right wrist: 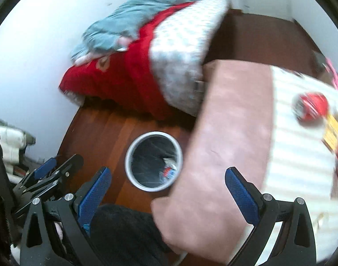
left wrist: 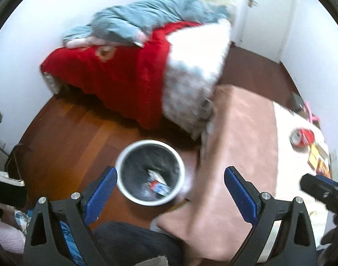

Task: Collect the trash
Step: 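Move both tools back from the bin toward the table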

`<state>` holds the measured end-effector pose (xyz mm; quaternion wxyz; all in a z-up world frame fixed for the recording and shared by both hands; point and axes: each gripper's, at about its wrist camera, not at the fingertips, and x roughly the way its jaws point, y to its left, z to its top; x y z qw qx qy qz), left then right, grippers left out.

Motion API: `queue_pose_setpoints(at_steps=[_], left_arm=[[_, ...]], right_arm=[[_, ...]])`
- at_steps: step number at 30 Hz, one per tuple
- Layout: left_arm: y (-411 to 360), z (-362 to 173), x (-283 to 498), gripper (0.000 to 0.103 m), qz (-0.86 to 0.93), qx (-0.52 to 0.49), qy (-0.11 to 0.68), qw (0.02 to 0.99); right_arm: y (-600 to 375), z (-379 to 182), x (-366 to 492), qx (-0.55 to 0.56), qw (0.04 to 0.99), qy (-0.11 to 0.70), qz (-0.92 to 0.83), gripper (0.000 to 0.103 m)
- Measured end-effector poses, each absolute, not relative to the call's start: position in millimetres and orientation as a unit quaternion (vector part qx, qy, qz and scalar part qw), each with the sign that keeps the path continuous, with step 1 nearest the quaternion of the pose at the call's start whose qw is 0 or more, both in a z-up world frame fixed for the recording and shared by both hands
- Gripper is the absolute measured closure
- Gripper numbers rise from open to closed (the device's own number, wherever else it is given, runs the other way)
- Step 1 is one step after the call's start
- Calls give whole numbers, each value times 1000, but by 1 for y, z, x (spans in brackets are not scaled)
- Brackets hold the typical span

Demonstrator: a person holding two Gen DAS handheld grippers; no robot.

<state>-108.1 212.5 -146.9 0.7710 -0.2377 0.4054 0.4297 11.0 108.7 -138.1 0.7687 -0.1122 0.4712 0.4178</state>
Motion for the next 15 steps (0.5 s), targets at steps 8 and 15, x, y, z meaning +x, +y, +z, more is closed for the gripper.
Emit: queue_pose_setpoints(at_steps=[8,15], left_arm=[[146,-213,23,5,344,-223,474,779],[98,-222,143,5,281,-135,502,807]], right_arm=[[-48,-173,135,-39,816,521,249,0],[-138,-192,259,-12,826,548,133,0]])
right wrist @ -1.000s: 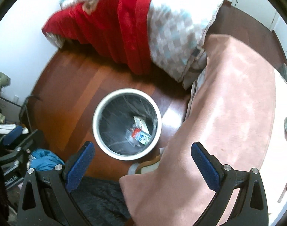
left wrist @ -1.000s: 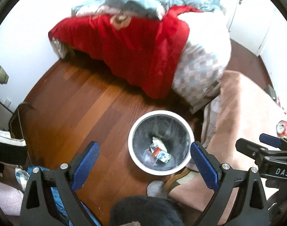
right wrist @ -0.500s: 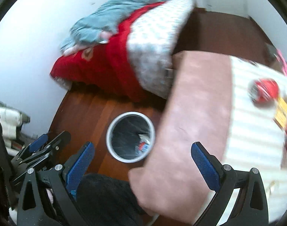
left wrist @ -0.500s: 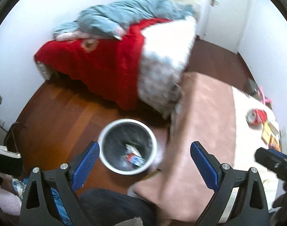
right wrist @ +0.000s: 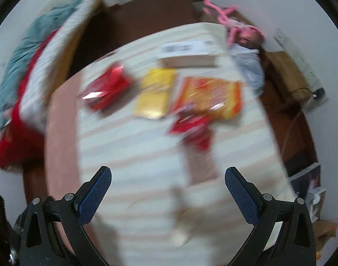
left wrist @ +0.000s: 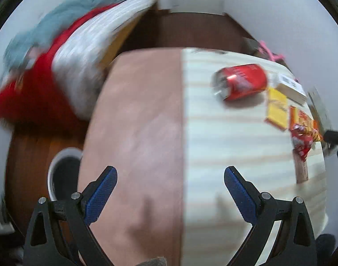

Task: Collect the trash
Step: 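Move both tools back from the bin toward the table, then grasp the red Coca-Cola can with the left tool while the right tool grasps the orange chip bag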

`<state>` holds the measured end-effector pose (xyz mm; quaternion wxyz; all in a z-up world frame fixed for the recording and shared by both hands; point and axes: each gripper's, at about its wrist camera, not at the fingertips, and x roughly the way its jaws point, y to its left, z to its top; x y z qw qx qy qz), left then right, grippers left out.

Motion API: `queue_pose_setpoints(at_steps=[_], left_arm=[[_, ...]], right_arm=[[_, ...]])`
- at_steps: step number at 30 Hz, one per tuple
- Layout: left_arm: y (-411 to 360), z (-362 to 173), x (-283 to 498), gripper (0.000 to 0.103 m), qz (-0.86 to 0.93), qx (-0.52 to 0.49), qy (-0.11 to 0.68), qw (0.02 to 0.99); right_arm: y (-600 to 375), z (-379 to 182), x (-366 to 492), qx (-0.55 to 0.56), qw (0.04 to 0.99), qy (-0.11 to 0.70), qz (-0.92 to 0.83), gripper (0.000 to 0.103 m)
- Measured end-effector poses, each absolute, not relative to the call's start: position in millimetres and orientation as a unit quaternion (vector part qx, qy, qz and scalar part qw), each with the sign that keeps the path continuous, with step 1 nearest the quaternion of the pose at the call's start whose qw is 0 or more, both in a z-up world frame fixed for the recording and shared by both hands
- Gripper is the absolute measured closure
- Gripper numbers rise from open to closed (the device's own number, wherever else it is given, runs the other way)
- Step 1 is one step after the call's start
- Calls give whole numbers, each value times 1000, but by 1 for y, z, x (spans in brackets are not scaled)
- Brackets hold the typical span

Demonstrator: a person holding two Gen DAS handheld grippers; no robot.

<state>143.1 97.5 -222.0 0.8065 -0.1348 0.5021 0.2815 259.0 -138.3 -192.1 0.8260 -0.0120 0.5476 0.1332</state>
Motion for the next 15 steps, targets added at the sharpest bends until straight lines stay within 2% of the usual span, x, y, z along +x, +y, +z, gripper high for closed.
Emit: queue_pose_setpoints(at_steps=[7,15], left_arm=[[74,-219,297,5,174,39,547,818],[66,-262,375,5,20,128,625,769]], right_arm=[[-150,-205,354,-37,806,582,104,0],[-156,-222,408,-12,783,614,102,0]])
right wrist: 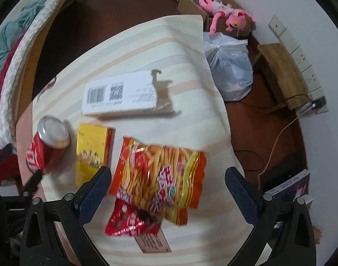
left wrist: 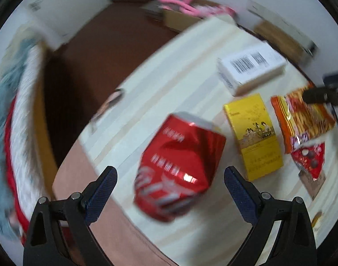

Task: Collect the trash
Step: 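Grasp the red Coca-Cola can with the left tool while the right tool grasps the orange chip bag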

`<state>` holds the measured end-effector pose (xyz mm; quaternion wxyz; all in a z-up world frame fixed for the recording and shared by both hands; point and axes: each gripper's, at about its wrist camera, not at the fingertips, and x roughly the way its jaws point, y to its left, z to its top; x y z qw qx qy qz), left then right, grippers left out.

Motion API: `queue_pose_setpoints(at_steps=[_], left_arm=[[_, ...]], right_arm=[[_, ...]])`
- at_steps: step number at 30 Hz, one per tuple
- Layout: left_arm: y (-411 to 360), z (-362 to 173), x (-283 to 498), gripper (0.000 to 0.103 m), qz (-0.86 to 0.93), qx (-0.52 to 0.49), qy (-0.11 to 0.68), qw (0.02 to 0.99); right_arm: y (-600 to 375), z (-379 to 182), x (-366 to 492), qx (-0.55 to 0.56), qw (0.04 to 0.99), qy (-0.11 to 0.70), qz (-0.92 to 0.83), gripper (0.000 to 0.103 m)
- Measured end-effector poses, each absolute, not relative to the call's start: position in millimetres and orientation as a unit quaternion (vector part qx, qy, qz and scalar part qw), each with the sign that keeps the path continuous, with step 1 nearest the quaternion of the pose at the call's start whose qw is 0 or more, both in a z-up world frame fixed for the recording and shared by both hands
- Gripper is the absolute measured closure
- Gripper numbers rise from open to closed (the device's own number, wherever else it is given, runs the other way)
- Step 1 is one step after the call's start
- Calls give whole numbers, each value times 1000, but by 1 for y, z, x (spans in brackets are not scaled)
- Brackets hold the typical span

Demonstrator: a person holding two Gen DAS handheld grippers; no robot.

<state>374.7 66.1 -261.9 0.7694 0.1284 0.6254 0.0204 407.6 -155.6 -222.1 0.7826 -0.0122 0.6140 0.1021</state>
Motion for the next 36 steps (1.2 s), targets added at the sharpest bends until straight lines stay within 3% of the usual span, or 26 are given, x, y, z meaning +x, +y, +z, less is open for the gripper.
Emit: queue_pose_setpoints(at_steps=[5,7,16,19,21,23,24,25,26,28,36], left_arm=[[60,-287,393,6,-28,139,650,747],[60,-289,395,20,-19,131,643,755],[78,-285,358,21,92,-76,634,764],[72,-288,345,21,115,-89,617,773],[72,-296,342,21,122,-99,620,769],[69,-302,337,21,136,-104,618,768],[68,-301,334,28,140,-110,610,772],[66,-298,329,43,151,-113,599,778],[65,-295,326,49,156,-115,594,781],[60,-290,318,49,161,-126,587,784],[74,-267,273,53,178,-110,557,804]], right_arm=[[-160,-239,421,-1,766,634,106,0],[-161,-246,425,0,761,639,109,0],[-149,-255,416,-12,759,639,125,0],[-138,-257,410,-38,762,635,121,0],[-130,-258,404,-65,770,625,110,5],[-125,-256,397,-85,784,607,101,17],[-123,-254,394,-91,790,598,99,22],[-122,-251,390,-88,795,591,103,33],[-121,-248,387,-81,798,587,109,47],[-121,-242,381,-70,803,580,116,59],[-129,-222,359,-50,821,554,128,68]])
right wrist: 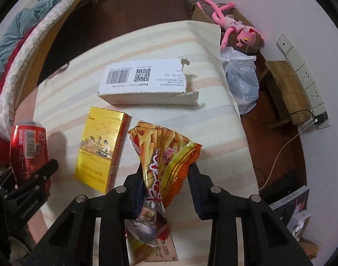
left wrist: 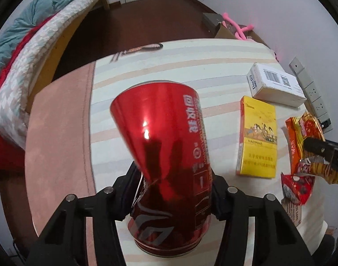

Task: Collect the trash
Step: 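Grasp the red Coca-Cola can with the left tool while the right tool grasps the orange chip bag, then carry the can and chip bag over the bin and open both tools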

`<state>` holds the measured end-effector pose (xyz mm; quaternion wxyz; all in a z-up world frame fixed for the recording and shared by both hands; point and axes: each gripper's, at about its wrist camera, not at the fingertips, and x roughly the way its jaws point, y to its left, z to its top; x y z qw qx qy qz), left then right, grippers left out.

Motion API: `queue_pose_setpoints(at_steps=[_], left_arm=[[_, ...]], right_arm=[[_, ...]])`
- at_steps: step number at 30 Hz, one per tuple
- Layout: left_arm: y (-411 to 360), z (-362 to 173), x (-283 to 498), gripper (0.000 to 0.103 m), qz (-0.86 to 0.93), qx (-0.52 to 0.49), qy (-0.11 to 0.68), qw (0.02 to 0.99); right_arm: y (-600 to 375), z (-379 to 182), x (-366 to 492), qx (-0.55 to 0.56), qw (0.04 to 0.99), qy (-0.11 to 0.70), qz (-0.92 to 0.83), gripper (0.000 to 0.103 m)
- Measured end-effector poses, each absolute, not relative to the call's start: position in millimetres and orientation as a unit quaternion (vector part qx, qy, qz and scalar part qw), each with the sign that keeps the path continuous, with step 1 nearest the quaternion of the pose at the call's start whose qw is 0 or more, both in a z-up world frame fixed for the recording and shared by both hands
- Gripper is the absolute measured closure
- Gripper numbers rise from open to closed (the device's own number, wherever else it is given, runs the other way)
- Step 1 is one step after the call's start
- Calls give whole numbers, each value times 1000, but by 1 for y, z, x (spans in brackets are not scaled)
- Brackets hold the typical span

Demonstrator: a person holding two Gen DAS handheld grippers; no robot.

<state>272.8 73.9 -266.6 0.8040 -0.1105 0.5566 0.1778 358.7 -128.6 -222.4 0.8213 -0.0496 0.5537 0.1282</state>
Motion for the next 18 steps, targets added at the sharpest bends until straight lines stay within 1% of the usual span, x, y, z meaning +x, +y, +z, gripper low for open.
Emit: queue_pose_setpoints(at_steps=[9,18], left_arm=[[80,-218,236,54,205,-93,497,838],[91,-164,190,54,222,-104,441,864]], right_arm=[[-133,-192,334,-39,840,521,145,74],[-118,-149,287,-30,854,484,190,77]])
